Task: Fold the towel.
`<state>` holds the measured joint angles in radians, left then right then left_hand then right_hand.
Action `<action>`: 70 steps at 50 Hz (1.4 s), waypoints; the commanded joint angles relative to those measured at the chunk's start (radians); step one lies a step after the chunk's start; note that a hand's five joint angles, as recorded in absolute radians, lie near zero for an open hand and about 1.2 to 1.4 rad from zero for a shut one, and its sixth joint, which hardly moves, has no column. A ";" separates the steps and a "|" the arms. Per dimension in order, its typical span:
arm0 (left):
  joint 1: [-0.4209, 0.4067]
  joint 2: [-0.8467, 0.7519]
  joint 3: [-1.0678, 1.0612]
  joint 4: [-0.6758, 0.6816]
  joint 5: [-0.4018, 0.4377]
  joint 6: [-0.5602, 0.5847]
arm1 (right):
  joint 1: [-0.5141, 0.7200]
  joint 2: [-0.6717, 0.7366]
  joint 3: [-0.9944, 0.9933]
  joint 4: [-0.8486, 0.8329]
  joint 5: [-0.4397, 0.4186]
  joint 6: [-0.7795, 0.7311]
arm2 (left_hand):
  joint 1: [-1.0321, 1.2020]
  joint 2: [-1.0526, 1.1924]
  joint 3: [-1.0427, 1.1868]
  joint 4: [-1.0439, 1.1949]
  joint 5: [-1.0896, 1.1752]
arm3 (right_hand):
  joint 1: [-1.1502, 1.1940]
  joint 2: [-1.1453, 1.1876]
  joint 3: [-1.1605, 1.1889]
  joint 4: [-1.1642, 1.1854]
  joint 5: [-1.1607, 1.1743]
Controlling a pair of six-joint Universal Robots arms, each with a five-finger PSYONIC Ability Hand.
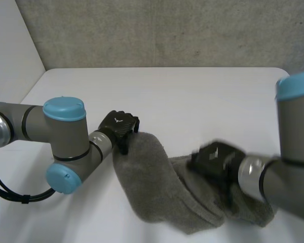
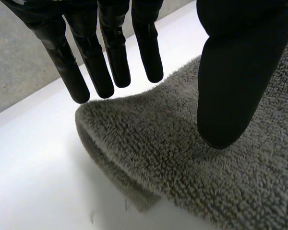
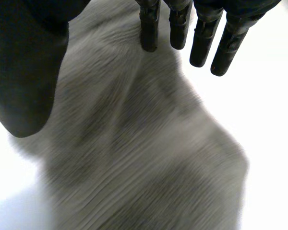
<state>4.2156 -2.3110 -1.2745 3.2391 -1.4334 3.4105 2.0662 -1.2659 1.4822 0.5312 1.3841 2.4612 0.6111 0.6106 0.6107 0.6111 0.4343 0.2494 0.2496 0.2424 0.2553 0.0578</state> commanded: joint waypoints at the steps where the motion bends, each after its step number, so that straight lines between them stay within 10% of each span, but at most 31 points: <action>1: -0.014 0.004 0.001 0.016 0.001 0.001 | -0.046 0.048 -0.169 -0.073 -0.019 0.233 | 0.078 0.079 0.078 0.078 0.080 | -0.075 -0.075 -0.068 -0.081 -0.058; 23: -0.005 -0.065 0.064 0.051 -0.028 0.049 | -0.075 0.364 -0.315 -0.092 0.018 0.174 | -0.257 -0.256 -0.256 -0.257 -0.254 | -0.075 -0.075 -0.068 -0.081 -0.058; 40: 0.003 -0.099 0.090 -0.018 -0.035 0.148 | -0.063 0.375 -0.252 -0.091 -0.138 0.139 | 0.115 0.116 0.116 0.115 0.117 | -0.075 -0.075 -0.068 -0.081 -0.058; 52: 0.003 -0.097 0.116 -0.012 -0.036 0.150 | -0.063 0.390 -0.283 -0.108 -0.132 0.151 | 0.785 0.786 0.786 0.785 0.787 | 1.146 1.145 1.153 1.140 1.163; 64: 0.007 -0.051 0.448 0.023 -0.111 0.141 | -0.063 0.430 -0.729 -0.183 -0.068 0.150 | 0.785 0.786 0.786 0.785 0.787 | 1.147 1.147 1.154 1.141 1.164; 70: 0.027 0.013 0.642 0.278 -0.283 0.102 | -0.066 0.341 -0.829 -0.614 0.038 0.196 | 0.785 0.786 0.786 0.785 0.787 | 1.147 1.147 1.154 1.141 1.164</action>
<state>4.2274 -2.3568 -0.8005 3.3053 -1.5719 3.5458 2.0040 -0.8514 0.7544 0.2709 1.3316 2.6168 1.1769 1.2159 1.2131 1.2174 0.9971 1.2996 1.3069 1.3248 1.3390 1.1306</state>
